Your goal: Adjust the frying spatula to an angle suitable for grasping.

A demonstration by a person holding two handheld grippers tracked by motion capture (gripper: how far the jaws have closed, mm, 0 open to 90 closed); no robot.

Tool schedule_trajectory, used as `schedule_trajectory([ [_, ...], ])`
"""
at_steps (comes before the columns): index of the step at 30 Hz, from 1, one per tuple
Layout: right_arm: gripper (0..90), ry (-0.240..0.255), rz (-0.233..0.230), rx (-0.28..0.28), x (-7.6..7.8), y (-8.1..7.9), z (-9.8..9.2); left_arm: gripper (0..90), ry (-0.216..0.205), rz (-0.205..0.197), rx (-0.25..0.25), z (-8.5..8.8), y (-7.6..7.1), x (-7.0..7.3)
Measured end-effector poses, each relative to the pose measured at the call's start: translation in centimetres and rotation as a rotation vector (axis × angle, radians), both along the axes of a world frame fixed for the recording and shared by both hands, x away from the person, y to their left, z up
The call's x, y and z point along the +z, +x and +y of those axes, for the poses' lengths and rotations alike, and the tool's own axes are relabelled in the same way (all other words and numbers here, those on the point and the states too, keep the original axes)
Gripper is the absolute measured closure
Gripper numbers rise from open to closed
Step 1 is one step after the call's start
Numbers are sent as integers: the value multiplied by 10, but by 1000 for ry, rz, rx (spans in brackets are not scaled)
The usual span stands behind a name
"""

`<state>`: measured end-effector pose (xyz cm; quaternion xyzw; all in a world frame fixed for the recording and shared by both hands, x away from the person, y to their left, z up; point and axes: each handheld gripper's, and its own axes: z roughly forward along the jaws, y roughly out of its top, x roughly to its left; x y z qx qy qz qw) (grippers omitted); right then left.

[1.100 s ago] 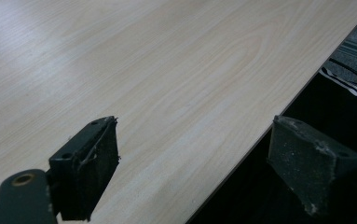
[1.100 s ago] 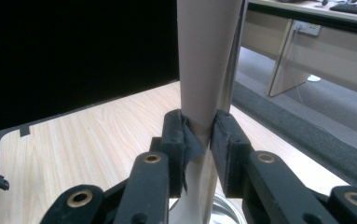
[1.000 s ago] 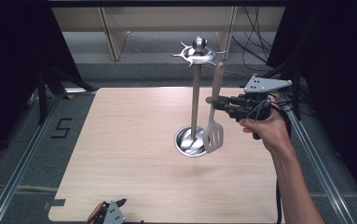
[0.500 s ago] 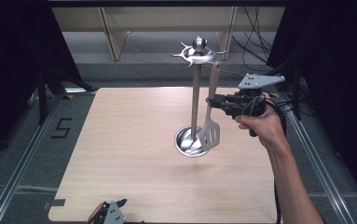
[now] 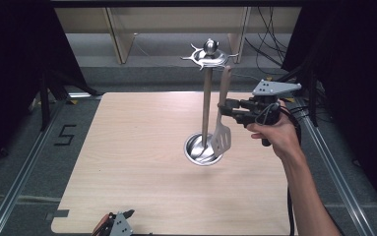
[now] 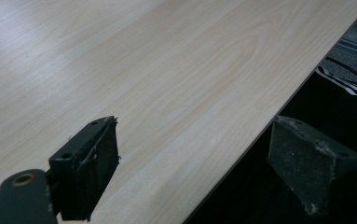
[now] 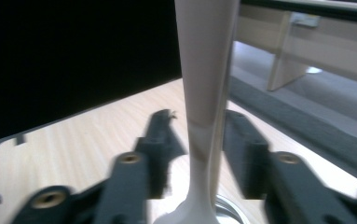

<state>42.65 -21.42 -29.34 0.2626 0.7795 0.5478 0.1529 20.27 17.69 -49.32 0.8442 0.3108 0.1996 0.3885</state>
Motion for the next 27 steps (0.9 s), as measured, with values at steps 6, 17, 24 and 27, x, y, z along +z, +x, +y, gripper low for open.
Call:
schedule_trajectory([
  [6, 533, 77, -36, -49, -17, -22, -20, 153, 10, -25, 1, 0, 1, -1],
  [17, 465, 1, -46, -138, -46, -46, -36, 153, 17, -26, 3, 0, 1, -1],
  [24, 461, -61, -71, -137, -48, -47, -36, 153, 18, -27, 4, 0, 1, -1],
  [27, 457, -66, -39, -147, -50, -50, -35, 153, 12, -15, 1, 0, 1, -1],
])
